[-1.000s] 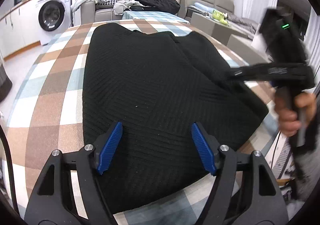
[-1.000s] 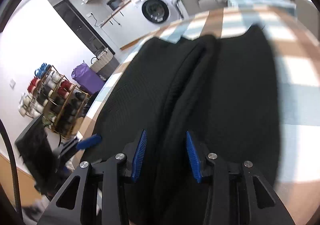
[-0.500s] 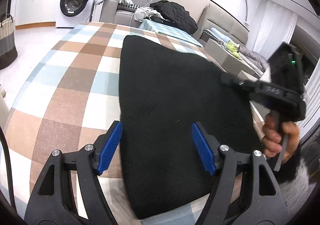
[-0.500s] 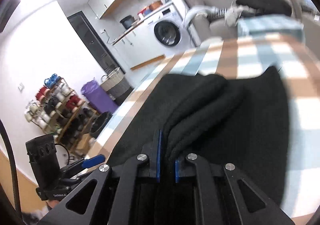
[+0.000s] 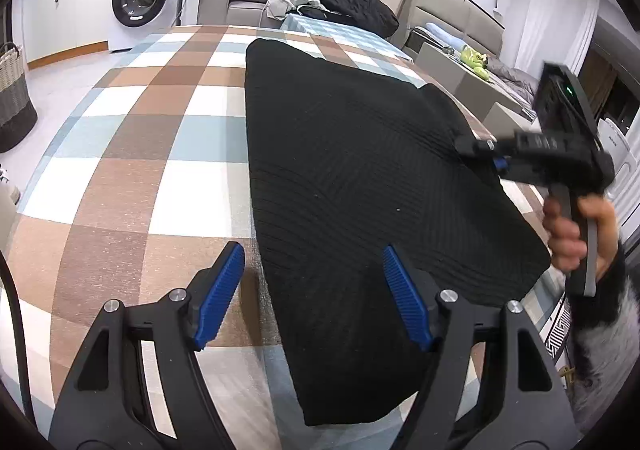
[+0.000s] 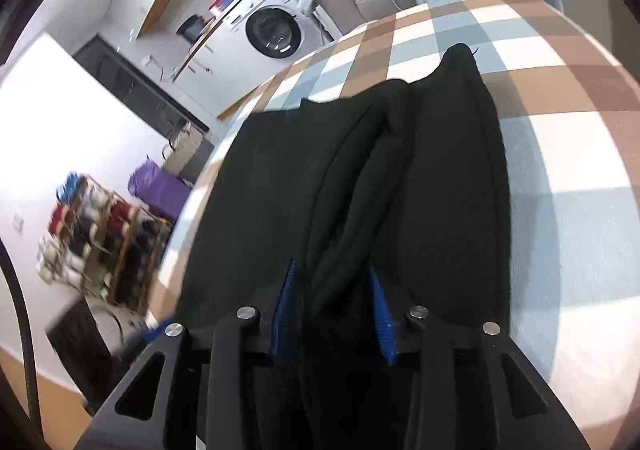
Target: Fold small clothes
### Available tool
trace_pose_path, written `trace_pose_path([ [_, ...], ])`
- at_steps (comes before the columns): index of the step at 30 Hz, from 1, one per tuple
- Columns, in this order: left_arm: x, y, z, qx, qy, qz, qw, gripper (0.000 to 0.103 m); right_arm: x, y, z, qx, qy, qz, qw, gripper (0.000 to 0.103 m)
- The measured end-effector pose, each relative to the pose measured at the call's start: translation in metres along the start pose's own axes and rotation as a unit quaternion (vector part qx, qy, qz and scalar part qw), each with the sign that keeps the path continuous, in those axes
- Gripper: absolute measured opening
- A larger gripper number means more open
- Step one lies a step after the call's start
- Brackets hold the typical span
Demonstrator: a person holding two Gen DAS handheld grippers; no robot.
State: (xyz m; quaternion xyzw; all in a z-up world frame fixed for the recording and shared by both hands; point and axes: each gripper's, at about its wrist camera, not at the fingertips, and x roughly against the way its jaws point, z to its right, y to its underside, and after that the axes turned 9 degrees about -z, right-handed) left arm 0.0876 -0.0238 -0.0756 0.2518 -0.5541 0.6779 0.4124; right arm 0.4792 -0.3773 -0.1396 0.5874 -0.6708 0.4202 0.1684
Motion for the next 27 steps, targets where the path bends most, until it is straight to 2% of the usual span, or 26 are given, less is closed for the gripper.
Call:
trace_pose_path([
  [4,-0.001,-0.001,-0.001,0.001,0.002,-0.001,1.0,0.069,-0.013,-0.038,0.011,-0.048,-0.011,0.001,0.999,0.038],
  [6,0.0,-0.001,-0.002,0.004,0.003,-0.001,1.0,0.069,-0.02,-0.054,0.014,-0.065,-0.003,0.013,0.998,0.038],
  [7,0.0,-0.001,-0.003,0.005,0.004,-0.002,1.0,0.069,-0.022,-0.059,0.013,-0.061,0.011,0.016,0.998,0.036],
  [8,0.0,-0.001,-0.004,0.006,0.004,-0.002,1.0,0.069,-0.023,-0.066,0.008,-0.047,0.027,0.021,0.998,0.022],
  [9,0.0,-0.001,-0.006,0.007,0.004,-0.001,1.0,0.07,-0.02,-0.068,-0.002,-0.016,0.042,0.033,0.998,0.015],
  [11,0.001,-0.001,-0.008,0.009,0.003,0.0,1.0,0.069,-0.006,-0.063,-0.025,0.054,0.051,0.071,0.995,0.013],
  [12,0.001,-0.002,-0.009,0.01,0.004,0.001,0.9999,0.07,-0.002,-0.062,-0.034,0.077,0.081,0.082,0.99,0.013],
  [13,0.001,-0.002,-0.01,0.012,0.005,0.001,0.9999,0.07,-0.004,-0.064,-0.034,0.073,0.126,0.079,0.986,0.013],
  [14,0.0,-0.002,-0.011,0.014,0.005,0.0,0.9999,0.07,-0.009,-0.067,-0.028,0.058,0.15,0.066,0.985,0.014],
  [15,0.0,-0.003,-0.012,0.016,0.004,-0.001,0.9999,0.069,-0.015,-0.07,-0.017,0.036,0.152,0.043,0.987,0.014],
  [16,0.0,-0.003,-0.013,0.019,0.003,-0.003,0.9998,0.069,-0.018,-0.07,-0.006,0.014,0.136,0.022,0.99,0.015],
  [19,0.002,-0.002,-0.015,0.02,0.003,0.0,0.9998,0.069,-0.007,-0.055,0.013,0.001,0.075,0.011,0.997,0.024],
  [20,0.002,-0.003,-0.015,0.019,0.003,0.0,0.9998,0.07,-0.003,-0.046,0.014,0.004,0.065,0.009,0.998,0.032],
  [21,0.002,-0.003,-0.014,0.018,0.003,0.0,0.9998,0.07,0.004,-0.031,0.016,0.007,0.053,0.002,0.999,0.036],
  [27,-0.004,-0.002,-0.01,0.008,0.001,-0.006,0.9999,0.07,0.019,0.048,-0.008,0.037,0.008,-0.008,0.999,0.04],
])
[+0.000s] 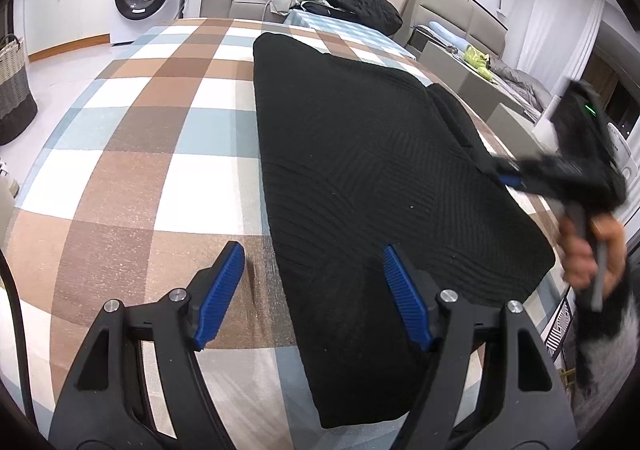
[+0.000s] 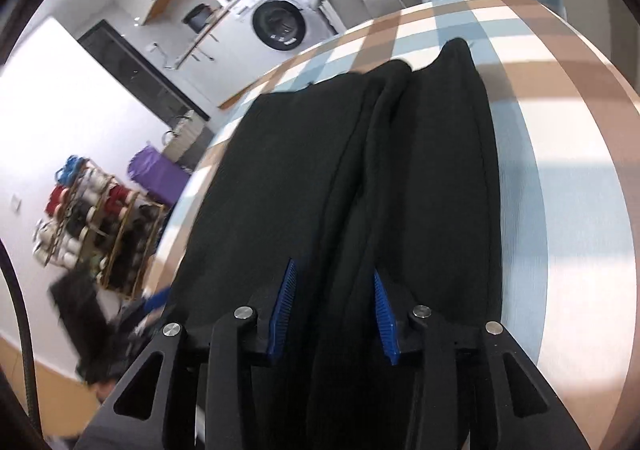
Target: Fold small clothes
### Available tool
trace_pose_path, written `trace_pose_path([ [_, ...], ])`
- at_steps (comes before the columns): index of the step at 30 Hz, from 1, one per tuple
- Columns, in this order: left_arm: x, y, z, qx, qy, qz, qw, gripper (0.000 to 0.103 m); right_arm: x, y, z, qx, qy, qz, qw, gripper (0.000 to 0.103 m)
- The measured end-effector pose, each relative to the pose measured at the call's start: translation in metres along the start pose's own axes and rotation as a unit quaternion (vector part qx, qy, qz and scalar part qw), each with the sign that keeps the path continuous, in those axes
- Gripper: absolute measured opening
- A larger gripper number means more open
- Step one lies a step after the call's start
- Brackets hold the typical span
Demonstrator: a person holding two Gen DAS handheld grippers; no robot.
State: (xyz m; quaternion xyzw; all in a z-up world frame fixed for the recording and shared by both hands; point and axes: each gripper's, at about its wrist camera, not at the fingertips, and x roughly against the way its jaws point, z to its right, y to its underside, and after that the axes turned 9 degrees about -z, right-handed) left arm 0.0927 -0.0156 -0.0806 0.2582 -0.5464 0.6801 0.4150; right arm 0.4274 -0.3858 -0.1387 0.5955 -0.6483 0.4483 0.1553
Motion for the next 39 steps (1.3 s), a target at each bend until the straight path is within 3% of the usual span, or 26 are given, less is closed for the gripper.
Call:
trace_pose_path([
  [2,-0.001,-0.001,0.001,-0.001,0.0,-0.001,1.0,0.07,0.002,0.019,-0.008,0.004,-0.019,0.0,1.0,0.04],
  [4,-0.001,-0.001,0.002,0.0,0.001,0.0,1.0,0.07,0.002,0.035,-0.014,0.012,-0.003,0.002,1.0,0.04],
  [5,-0.001,-0.001,0.002,0.0,0.0,-0.001,1.0,0.07,0.003,0.039,-0.019,0.022,0.009,0.011,1.0,0.033],
  [6,-0.001,-0.001,0.002,0.0,0.0,0.0,1.0,0.07,0.004,0.042,-0.024,0.032,0.02,0.014,0.999,0.019],
  [8,0.001,0.0,0.003,0.001,-0.001,0.001,1.0,0.07,0.013,0.047,-0.032,0.042,0.01,0.022,0.999,0.012],
  [10,0.003,0.001,0.004,-0.001,0.001,0.004,1.0,0.07,0.021,0.052,-0.035,0.046,0.009,0.033,0.998,0.012],
  [13,0.002,0.001,0.006,-0.006,0.001,0.002,1.0,0.07,0.01,0.058,-0.021,0.032,0.035,0.007,0.999,0.013],
  [15,0.001,0.002,0.007,-0.008,-0.001,0.0,1.0,0.07,0.013,0.057,-0.015,0.021,0.017,0.01,1.0,0.022],
  [18,-0.001,0.002,0.006,-0.007,0.003,-0.001,1.0,0.07,0.015,0.034,-0.015,0.018,0.022,0.022,0.999,0.038],
  [25,-0.002,0.002,0.003,-0.001,0.002,-0.001,1.0,0.07,-0.019,-0.032,0.004,-0.027,0.013,0.027,0.999,0.039],
  [29,-0.001,0.002,0.002,-0.002,0.001,0.0,1.0,0.07,-0.029,-0.056,-0.006,-0.009,0.034,0.023,0.999,0.011],
  [33,0.001,0.002,0.001,0.0,0.001,0.0,1.0,0.07,0.005,-0.049,-0.032,0.05,0.052,0.082,0.994,0.009],
  [36,0.003,0.001,-0.001,0.003,0.004,0.003,1.0,0.07,0.032,-0.04,-0.031,0.053,0.09,0.116,0.988,0.009],
  [39,0.002,0.001,-0.001,0.004,0.006,0.001,1.0,0.07,0.028,-0.042,0.0,0.006,0.102,0.096,0.99,0.009],
])
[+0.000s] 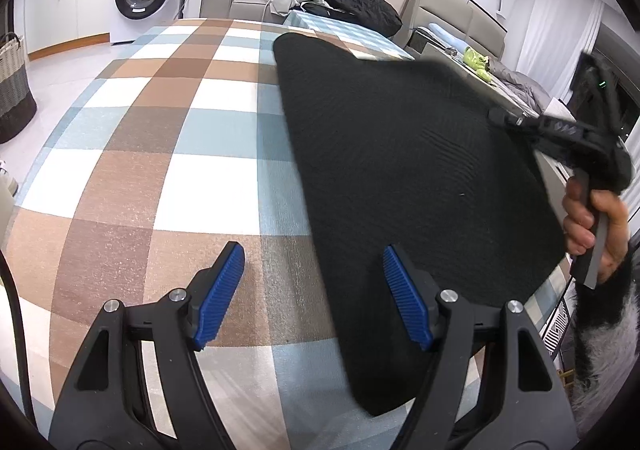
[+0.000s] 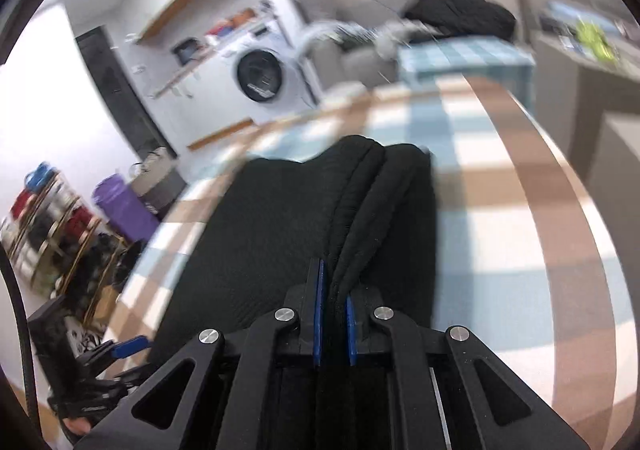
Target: Fold small clothes
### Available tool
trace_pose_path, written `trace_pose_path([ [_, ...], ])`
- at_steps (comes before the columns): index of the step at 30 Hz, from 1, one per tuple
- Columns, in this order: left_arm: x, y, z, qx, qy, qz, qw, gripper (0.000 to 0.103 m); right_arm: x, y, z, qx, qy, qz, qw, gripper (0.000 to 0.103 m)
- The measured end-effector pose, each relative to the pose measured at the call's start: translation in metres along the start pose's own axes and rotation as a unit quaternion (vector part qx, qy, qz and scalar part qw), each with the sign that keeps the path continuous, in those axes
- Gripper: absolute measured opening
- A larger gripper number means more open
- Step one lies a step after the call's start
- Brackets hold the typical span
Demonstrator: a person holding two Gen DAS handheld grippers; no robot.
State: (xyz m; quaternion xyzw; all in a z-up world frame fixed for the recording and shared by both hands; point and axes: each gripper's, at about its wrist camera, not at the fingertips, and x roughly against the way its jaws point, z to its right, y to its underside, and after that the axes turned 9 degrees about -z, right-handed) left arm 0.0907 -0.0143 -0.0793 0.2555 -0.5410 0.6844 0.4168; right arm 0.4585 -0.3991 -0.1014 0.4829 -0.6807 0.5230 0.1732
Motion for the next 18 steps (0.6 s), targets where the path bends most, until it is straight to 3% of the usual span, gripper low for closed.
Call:
trace_pose_path([
  [4,0.0,0.0,0.003,-0.006,-0.001,0.0,1.0,0.07,-0.024,0.007,0.03,-0.034,-0.022,-0.057,0.998,0.013],
  [6,-0.002,0.0,0.004,-0.006,-0.002,-0.001,1.0,0.07,-0.015,0.017,0.035,-0.041,-0.037,-0.051,0.997,0.018],
  [12,-0.005,0.001,0.009,-0.018,0.006,-0.008,0.9998,0.07,0.016,0.074,0.033,-0.052,-0.087,-0.059,0.993,0.018],
  [18,-0.007,0.004,0.019,-0.032,0.019,-0.015,0.9992,0.07,0.035,0.108,0.019,-0.04,-0.076,-0.057,0.995,0.023],
])
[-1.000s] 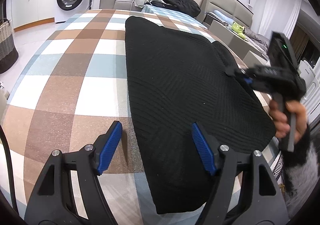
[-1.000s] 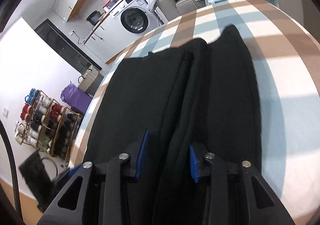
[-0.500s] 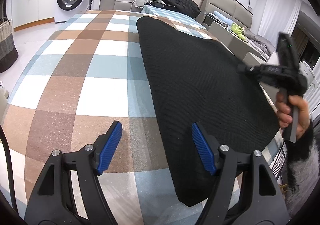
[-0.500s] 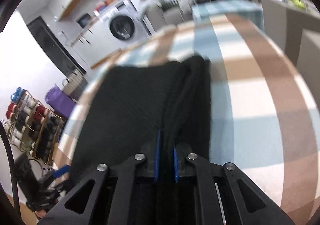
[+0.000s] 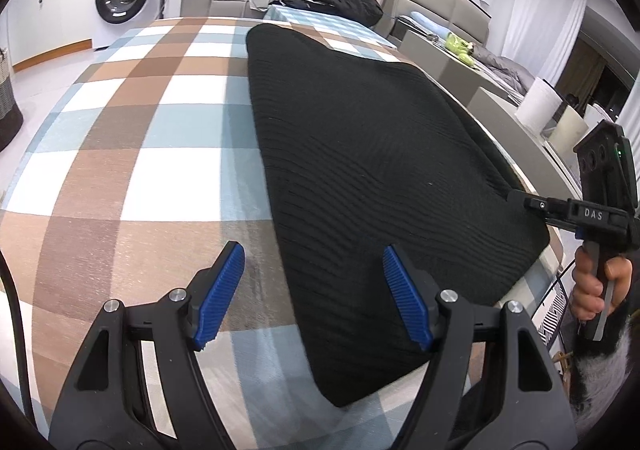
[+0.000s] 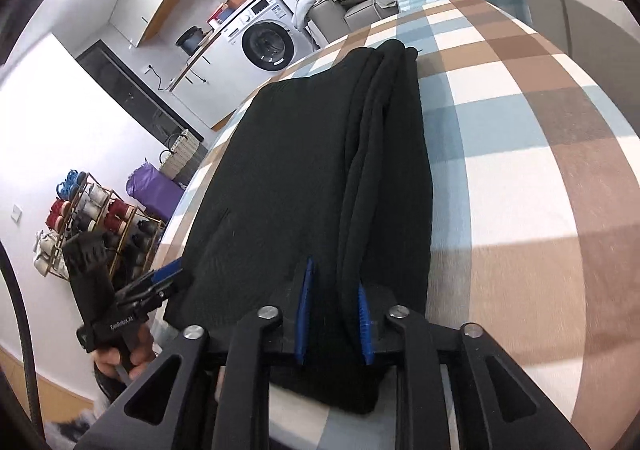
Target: Fold small clothes
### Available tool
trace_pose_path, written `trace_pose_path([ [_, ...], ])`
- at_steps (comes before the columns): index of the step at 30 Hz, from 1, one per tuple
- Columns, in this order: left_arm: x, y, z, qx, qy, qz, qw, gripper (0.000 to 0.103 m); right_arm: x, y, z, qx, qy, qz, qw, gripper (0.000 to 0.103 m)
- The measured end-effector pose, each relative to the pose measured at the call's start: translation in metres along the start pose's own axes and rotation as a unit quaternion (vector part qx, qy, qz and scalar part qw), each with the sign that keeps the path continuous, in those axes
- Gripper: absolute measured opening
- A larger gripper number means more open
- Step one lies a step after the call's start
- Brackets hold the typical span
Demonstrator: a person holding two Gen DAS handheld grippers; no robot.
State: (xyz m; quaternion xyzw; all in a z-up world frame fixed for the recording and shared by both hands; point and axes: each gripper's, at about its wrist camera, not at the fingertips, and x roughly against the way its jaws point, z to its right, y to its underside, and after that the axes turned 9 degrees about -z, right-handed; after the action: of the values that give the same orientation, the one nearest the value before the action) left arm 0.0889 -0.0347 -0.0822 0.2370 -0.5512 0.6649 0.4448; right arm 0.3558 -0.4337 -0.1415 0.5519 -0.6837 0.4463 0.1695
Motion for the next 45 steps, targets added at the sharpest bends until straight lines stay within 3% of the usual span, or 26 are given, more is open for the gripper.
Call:
trace_pose_path([
  [6,0.002,0.009,0.009,-0.014,0.009,-0.003,0.9999,0.067,0.01,0.019,-0.008,0.01,0.01,0.0,1.0,0.027],
  [9,0.003,0.013,0.01,-0.017,0.015,-0.005,0.9997,0.056,0.014,0.021,-0.008,0.019,-0.002,0.004,1.0,0.028],
  [11,0.003,0.013,0.01,-0.019,0.007,-0.003,0.9998,0.038,0.011,0.021,-0.007,0.02,0.005,0.002,1.0,0.028],
  [13,0.004,0.013,0.008,-0.016,0.008,-0.003,0.9998,0.027,0.01,0.021,-0.01,0.026,0.013,0.002,1.0,0.028],
  [14,0.005,0.012,0.005,-0.012,0.011,-0.002,0.9999,0.026,0.012,0.019,-0.011,0.029,0.014,0.007,0.999,0.028],
  [16,0.006,0.012,0.002,-0.004,0.016,-0.004,0.9999,0.026,0.019,0.02,-0.014,0.031,0.019,0.018,0.999,0.035],
  [18,0.007,0.014,0.0,0.004,0.022,-0.006,0.9997,0.027,0.024,0.02,-0.014,0.03,0.03,0.024,0.999,0.056],
  [21,0.009,0.016,-0.002,0.01,0.023,-0.015,0.9996,0.034,0.028,0.024,-0.014,0.036,0.039,0.034,0.998,0.062],
  [24,0.012,0.02,0.0,0.008,0.032,-0.021,0.9992,0.052,0.021,0.028,-0.017,0.042,0.028,0.024,0.998,0.062],
  [27,0.013,0.023,0.006,-0.002,0.028,-0.017,0.9994,0.055,0.012,0.029,-0.023,0.058,0.043,0.025,0.997,0.061],
  [28,0.012,0.023,0.009,-0.007,0.027,-0.015,0.9995,0.054,0.01,0.029,-0.024,0.061,0.047,0.026,0.997,0.058],
  [30,0.011,0.024,0.012,-0.012,0.017,-0.012,0.9997,0.042,0.004,0.029,-0.026,0.069,0.057,0.024,0.996,0.038],
  [31,0.01,0.023,0.014,-0.015,0.007,-0.01,0.9998,0.032,0.002,0.029,-0.027,0.072,0.065,0.024,0.995,0.036],
  [33,0.01,0.022,0.015,-0.021,0.005,-0.008,0.9997,0.023,0.0,0.028,-0.026,0.075,0.068,0.027,0.994,0.03],
  [36,0.01,0.018,0.014,-0.024,0.004,-0.009,0.9997,0.022,-0.005,0.025,-0.028,0.082,0.075,0.021,0.994,0.027],
  [45,-0.003,-0.018,0.006,-0.03,-0.045,-0.001,0.9985,0.022,-0.031,-0.016,-0.032,0.077,0.081,0.016,0.994,0.027],
])
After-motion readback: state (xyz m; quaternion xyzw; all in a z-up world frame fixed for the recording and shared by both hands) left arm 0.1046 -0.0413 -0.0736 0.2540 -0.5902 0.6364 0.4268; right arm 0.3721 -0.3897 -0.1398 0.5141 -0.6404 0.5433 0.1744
